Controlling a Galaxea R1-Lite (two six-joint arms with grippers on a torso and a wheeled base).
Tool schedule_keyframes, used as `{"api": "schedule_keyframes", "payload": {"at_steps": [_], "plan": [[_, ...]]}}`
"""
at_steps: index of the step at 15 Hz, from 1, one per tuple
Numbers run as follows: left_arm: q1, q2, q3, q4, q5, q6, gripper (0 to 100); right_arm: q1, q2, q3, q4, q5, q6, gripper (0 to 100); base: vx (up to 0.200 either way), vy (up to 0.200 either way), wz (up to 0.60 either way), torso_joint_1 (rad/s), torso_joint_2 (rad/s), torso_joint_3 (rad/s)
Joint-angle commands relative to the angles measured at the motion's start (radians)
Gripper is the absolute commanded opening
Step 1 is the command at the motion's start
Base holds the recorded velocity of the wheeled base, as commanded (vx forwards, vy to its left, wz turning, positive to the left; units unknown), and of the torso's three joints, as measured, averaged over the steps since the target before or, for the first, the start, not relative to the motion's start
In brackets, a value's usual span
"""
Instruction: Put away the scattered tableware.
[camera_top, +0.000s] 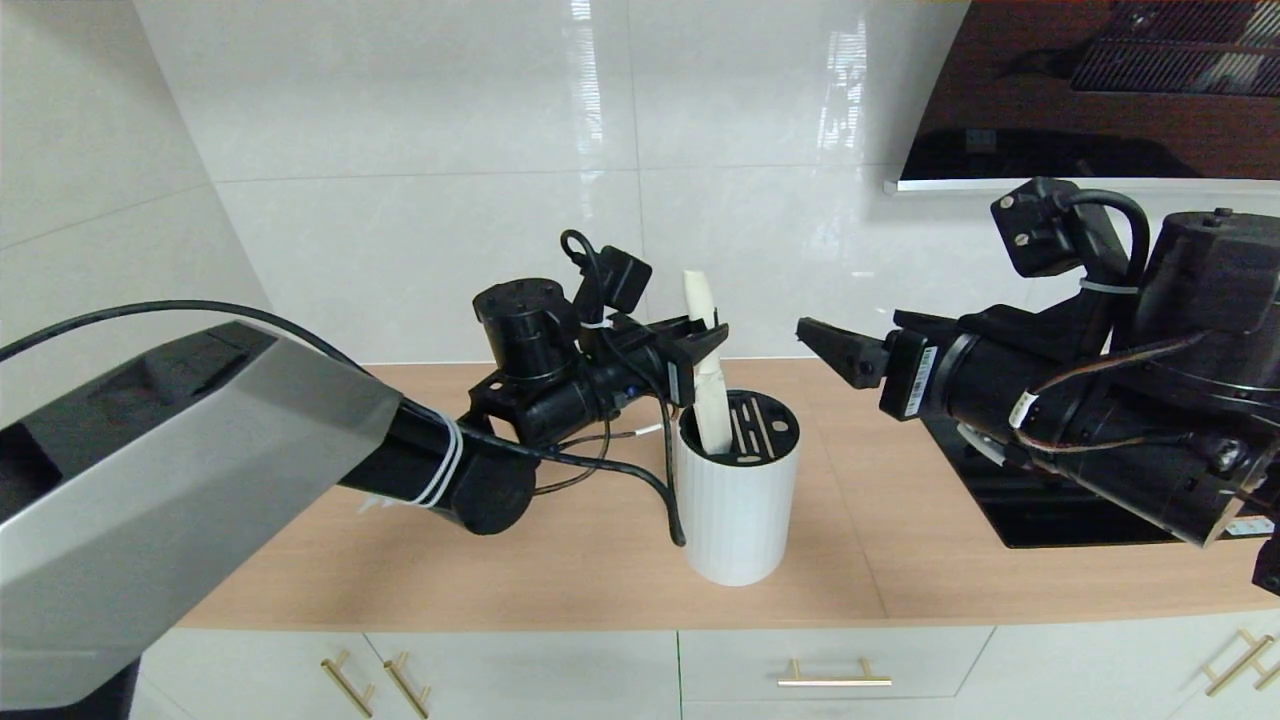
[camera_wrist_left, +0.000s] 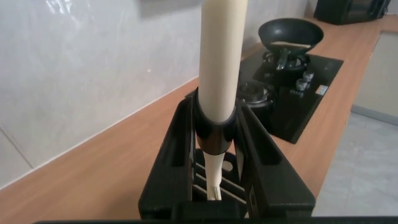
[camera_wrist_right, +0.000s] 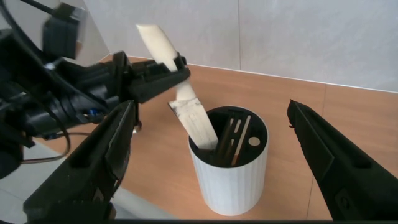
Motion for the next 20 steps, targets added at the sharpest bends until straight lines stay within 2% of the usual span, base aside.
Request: {"api": "schedule_keyframes", "payload": {"at_steps": [1,10,20], "plan": [[-0.006,0.022,-0.001,0.0,0.001,0.0,0,0.0,0.004,0.0,0.0,0.0,0.0,100,0.0,0.0,0.0,0.0,0.0,0.0],[-0.015,0.1,-0.03,0.0,0.003,-0.001,0,0.0,0.014,0.001,0.0,0.0,0.001,100,0.0,0.0,0.0,0.0,0.0,0.0],[-0.049,0.186,-0.053,-0.006,0.026,0.0,0,0.002,0.014,0.001,0.0,-0.002,0.001,100,0.0,0.0,0.0,0.0,0.0,0.0]]}}
